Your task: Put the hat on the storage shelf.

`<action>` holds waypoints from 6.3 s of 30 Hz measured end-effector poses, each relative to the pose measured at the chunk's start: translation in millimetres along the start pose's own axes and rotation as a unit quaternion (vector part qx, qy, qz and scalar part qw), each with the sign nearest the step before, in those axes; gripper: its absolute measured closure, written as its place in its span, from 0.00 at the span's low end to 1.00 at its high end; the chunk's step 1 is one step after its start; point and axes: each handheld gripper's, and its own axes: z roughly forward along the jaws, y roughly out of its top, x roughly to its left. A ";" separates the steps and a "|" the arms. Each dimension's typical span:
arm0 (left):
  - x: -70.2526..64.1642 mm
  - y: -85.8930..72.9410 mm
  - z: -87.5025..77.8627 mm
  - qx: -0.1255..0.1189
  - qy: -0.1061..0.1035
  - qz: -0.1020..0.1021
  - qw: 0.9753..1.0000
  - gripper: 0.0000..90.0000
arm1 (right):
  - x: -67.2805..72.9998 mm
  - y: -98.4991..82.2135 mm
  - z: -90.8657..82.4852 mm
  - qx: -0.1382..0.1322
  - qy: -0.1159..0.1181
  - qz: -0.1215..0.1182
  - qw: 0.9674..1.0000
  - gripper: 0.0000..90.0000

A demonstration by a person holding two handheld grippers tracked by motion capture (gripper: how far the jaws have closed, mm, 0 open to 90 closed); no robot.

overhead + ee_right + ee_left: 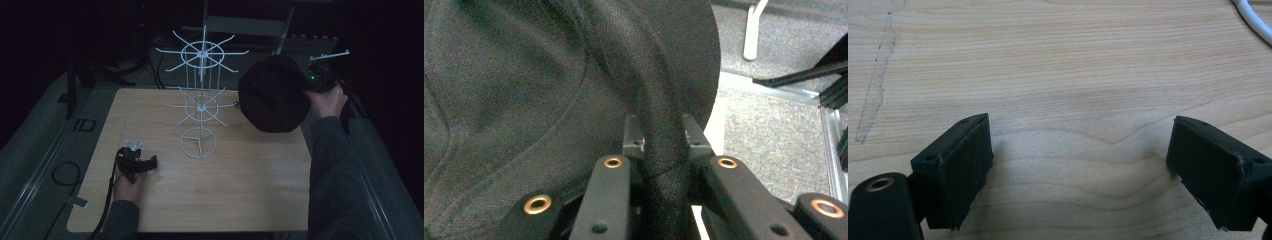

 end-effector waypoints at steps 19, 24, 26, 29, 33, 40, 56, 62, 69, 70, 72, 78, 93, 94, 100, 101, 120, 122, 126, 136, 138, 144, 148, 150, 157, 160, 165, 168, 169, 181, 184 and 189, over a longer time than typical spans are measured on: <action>0.1 0.1 -0.2 0.002 0.000 0.001 1.000 0.13 | -13.4 9.6 -12.0 -0.028 0.134 0.041 0.990 0.88; 0.1 0.1 -0.3 0.002 0.000 0.001 1.000 0.13 | -14.5 10.7 -12.2 -0.032 0.161 0.053 0.985 0.88; 0.2 0.1 -0.3 0.002 0.000 0.001 1.000 0.13 | -14.8 11.9 -13.4 -0.035 0.167 0.054 0.984 0.88; 0.2 0.1 -0.3 0.002 0.000 0.001 1.000 0.13 | -15.5 14.2 -15.9 -0.038 0.174 0.057 0.982 0.88; 0.2 0.1 -0.3 0.002 0.000 0.001 1.000 0.13 | -17.2 17.5 -18.9 -0.042 0.184 0.059 0.980 0.88; 0.2 0.1 -0.3 0.002 0.000 0.001 1.000 0.13 | -21.2 23.6 -24.7 -0.056 0.204 0.073 0.975 0.88; 0.2 0.1 -0.3 0.002 0.000 0.001 1.000 0.13 | -34.6 28.0 -46.3 -0.078 0.221 0.084 0.968 0.87; 0.2 0.1 -0.3 0.002 0.000 0.001 1.000 0.13 | -35.4 32.1 -53.6 -0.080 0.224 0.077 0.968 0.87; 0.3 0.1 -0.4 0.003 0.000 0.002 1.000 0.13 | -37.9 36.0 -62.9 -0.079 0.220 0.070 0.970 0.87; 0.3 0.1 -0.4 0.003 0.000 0.002 1.000 0.13 | -38.3 36.4 -64.2 -0.079 0.220 0.069 0.970 0.87; 0.3 0.1 -0.4 0.003 0.000 0.002 1.000 0.13 | -39.5 37.4 -67.7 -0.079 0.221 0.067 0.970 0.87; 0.3 0.1 -0.3 0.003 0.000 0.002 1.000 0.13 | -44.8 35.9 -73.0 -0.084 0.235 0.067 0.966 0.87; 0.2 0.1 -0.3 0.002 0.000 0.001 1.000 0.13 | -51.7 30.7 -72.5 -0.093 0.287 0.080 0.950 0.87; 0.2 0.1 -0.3 0.002 0.000 0.001 1.000 0.13 | -51.4 31.4 -73.3 -0.094 0.292 0.080 0.948 0.87; 0.3 0.1 -0.4 0.003 -0.001 0.002 1.000 0.13 | -46.7 35.2 -74.3 -0.100 0.308 0.079 0.943 0.87; 0.3 0.1 -0.4 0.003 0.000 0.002 1.000 0.13 | -45.6 35.9 -74.0 -0.102 0.314 0.077 0.941 0.87; 0.3 0.1 -0.5 0.004 -0.001 0.002 1.000 0.13 | -8.5 50.3 -60.0 -0.102 0.352 0.073 0.927 0.87; 0.3 0.1 -0.5 0.004 -0.001 0.002 1.000 0.13 | -5.0 51.5 -57.7 -0.099 0.352 0.073 0.928 0.87; 0.3 0.1 -0.5 0.004 -0.001 0.002 1.000 0.13 | 1.0 52.6 -52.8 -0.092 0.351 0.072 0.929 0.87; 0.3 0.2 -0.5 0.004 -0.001 0.002 1.000 0.13 | 8.5 48.9 -36.7 -0.078 0.351 0.080 0.930 0.87; 0.2 0.2 -0.5 0.004 -0.001 0.002 1.000 0.13 | 10.4 48.4 -34.1 -0.073 0.352 0.080 0.930 0.87; 0.2 0.1 -0.5 0.004 -0.001 0.002 1.000 0.13 | 17.0 46.1 -25.5 -0.065 0.355 0.079 0.929 0.86; 0.4 0.2 -0.5 0.004 0.000 0.003 1.000 0.13 | 20.0 43.3 -18.8 -0.060 0.354 0.080 0.930 0.86; 0.4 0.2 -0.5 0.004 0.000 0.003 1.000 0.13 | 21.0 41.7 -16.0 -0.059 0.357 0.084 0.929 0.85; 0.2 0.1 -0.3 0.002 0.000 0.001 1.000 0.13 | 25.0 35.4 -5.5 -0.052 0.354 0.089 0.930 0.84; 0.2 0.1 -0.3 0.002 0.000 0.001 1.000 0.13 | 27.3 33.4 -1.0 -0.048 0.356 0.091 0.929 0.84; 0.2 0.1 -0.3 0.002 0.000 0.001 1.000 0.13 | 31.6 31.5 4.9 -0.040 0.359 0.090 0.928 0.83; 0.2 0.1 -0.3 0.002 0.000 0.001 1.000 0.13 | 34.0 30.6 7.7 -0.040 0.360 0.088 0.928 0.82; 0.2 0.1 -0.3 0.002 0.000 0.001 1.000 0.13 | 34.6 30.2 8.4 -0.039 0.360 0.090 0.928 0.82; 0.1 0.1 -0.2 0.002 0.000 0.001 1.000 0.13 | 39.8 25.5 20.3 -0.028 0.365 0.091 0.926 0.76; 0.1 0.1 -0.2 0.002 0.000 0.001 1.000 0.13 | 40.5 24.9 21.9 -0.028 0.368 0.091 0.925 0.75; 0.1 0.1 -0.2 0.002 0.000 0.001 1.000 0.13 | 41.3 25.0 22.1 -0.028 0.367 0.089 0.926 0.71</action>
